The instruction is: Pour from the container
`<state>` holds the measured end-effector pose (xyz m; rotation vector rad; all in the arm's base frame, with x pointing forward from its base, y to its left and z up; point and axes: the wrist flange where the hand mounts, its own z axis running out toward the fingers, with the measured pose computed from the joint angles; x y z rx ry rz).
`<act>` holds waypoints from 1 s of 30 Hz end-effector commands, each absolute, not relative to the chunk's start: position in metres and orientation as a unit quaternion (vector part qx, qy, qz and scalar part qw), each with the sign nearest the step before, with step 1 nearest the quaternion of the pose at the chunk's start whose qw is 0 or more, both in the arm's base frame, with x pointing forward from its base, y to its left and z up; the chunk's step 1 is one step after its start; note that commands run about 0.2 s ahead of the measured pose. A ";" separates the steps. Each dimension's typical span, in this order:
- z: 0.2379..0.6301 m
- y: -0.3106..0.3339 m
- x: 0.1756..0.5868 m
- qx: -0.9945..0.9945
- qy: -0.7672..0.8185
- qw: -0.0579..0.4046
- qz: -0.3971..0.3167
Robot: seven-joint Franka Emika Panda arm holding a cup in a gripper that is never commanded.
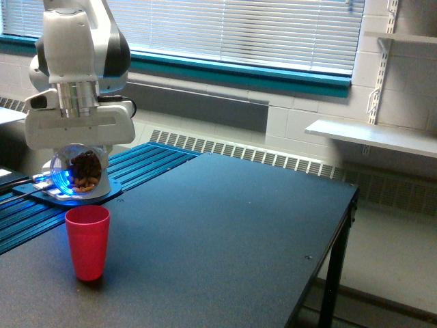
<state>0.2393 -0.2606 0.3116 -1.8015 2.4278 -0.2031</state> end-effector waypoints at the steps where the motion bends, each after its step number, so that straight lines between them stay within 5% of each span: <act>1: 0.310 -0.257 0.244 -0.599 0.796 0.062 -0.057; 30: 0.298 -0.256 0.251 -0.595 0.801 0.066 -0.026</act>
